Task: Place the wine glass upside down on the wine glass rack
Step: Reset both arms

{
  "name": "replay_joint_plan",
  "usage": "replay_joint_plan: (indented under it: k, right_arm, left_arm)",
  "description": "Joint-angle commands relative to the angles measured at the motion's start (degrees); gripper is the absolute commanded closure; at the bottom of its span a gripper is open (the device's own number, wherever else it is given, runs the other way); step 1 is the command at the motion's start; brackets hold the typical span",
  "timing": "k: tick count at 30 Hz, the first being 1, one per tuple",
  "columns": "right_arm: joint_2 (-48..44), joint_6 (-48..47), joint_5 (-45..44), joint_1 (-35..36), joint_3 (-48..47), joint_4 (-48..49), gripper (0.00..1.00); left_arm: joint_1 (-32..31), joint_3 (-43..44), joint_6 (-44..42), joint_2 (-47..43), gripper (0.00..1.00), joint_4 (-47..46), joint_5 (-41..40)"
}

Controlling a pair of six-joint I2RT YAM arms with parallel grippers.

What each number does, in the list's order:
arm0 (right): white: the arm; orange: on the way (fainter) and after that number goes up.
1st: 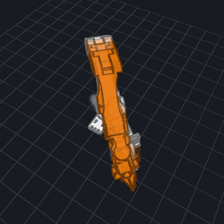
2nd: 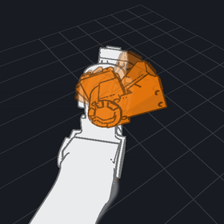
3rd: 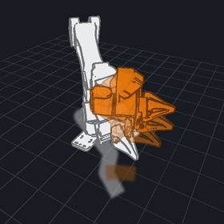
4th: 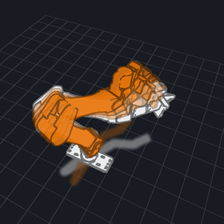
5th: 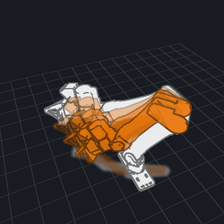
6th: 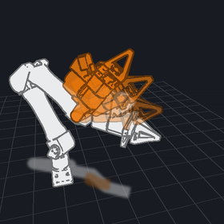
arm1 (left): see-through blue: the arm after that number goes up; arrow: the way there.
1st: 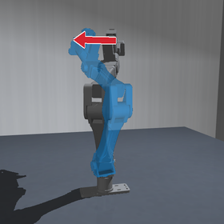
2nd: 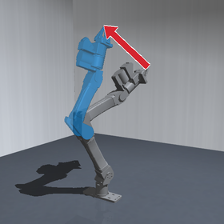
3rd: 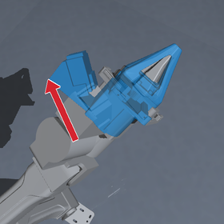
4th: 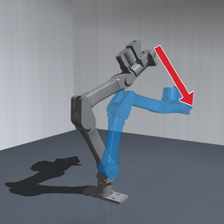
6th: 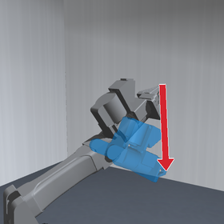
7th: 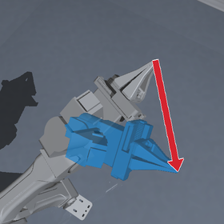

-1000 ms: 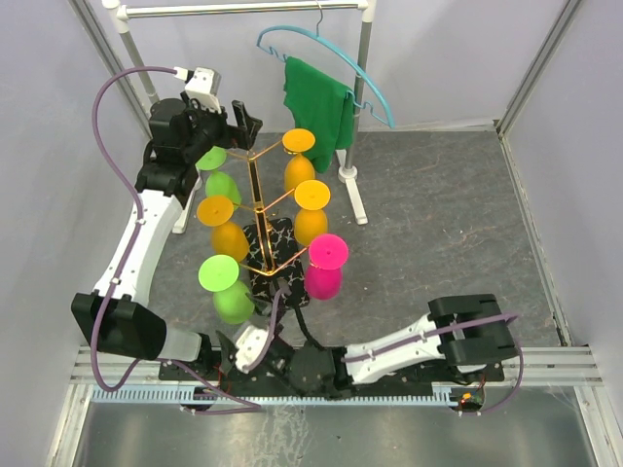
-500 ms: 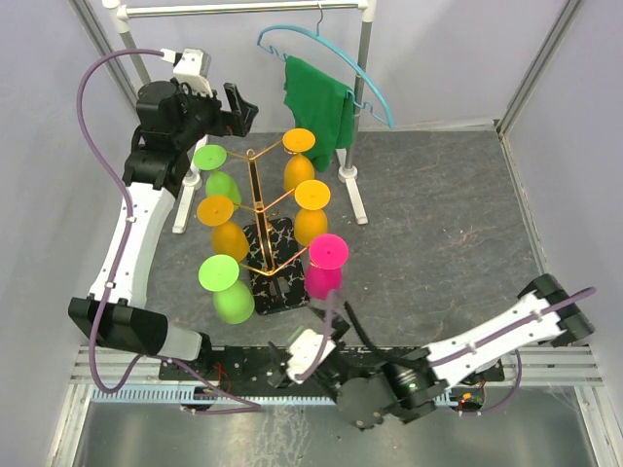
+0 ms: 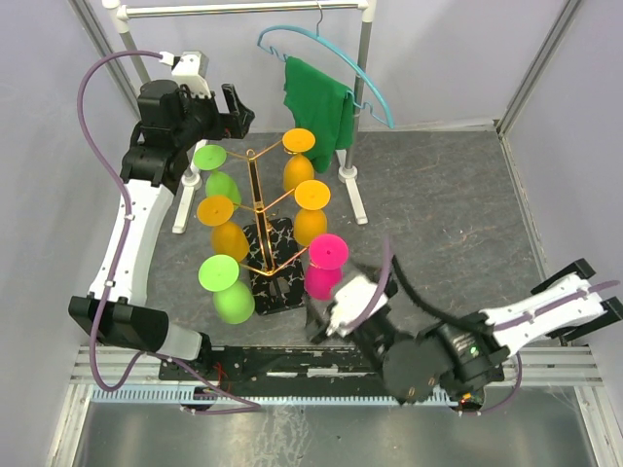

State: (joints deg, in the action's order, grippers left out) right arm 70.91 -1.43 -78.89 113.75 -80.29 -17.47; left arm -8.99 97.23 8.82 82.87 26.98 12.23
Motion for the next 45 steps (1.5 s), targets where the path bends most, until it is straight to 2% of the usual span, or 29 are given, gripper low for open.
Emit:
replay_joint_plan:
  k: [1,5,13,17,22,27,33,45]
  right_arm:
    - [-5.2,-4.5,4.4,-7.7,-1.3,1.8,0.0]
    - [0.0,-3.1,15.1,-18.2,-7.4,-5.3,0.0]
    - [14.5,-3.2,38.2,-38.1,-25.1,-9.7,0.0]
    - [18.2,-1.2,46.0,-50.4,-32.4,-13.5,0.0]
    - [18.0,1.3,52.4,-66.2,-34.9,-17.2,0.0]
    - [15.3,1.3,54.2,-76.6,-31.5,-17.9,0.0]
    - [13.7,1.2,58.9,-85.5,-25.6,-16.1,0.0]
    - [10.5,1.8,61.2,-88.5,-19.2,-13.7,0.0]
  left_arm:
    - [0.3,3.0,3.2,-2.1,0.01,-0.8,1.9]
    - [0.3,3.0,3.4,-2.0,0.01,-0.5,2.6]
    - [0.3,2.7,3.3,-2.5,0.01,-0.1,2.8]
    - [0.4,2.7,3.3,-3.3,0.01,-0.3,2.7]
    - [0.3,2.5,3.0,-4.1,0.01,-0.3,2.0]
    - [0.3,2.3,3.0,-4.1,0.01,-0.3,0.9]
    - [0.3,2.3,2.9,-3.9,0.01,0.1,0.3]
    - [0.3,2.2,3.0,-3.3,0.01,0.3,0.0]
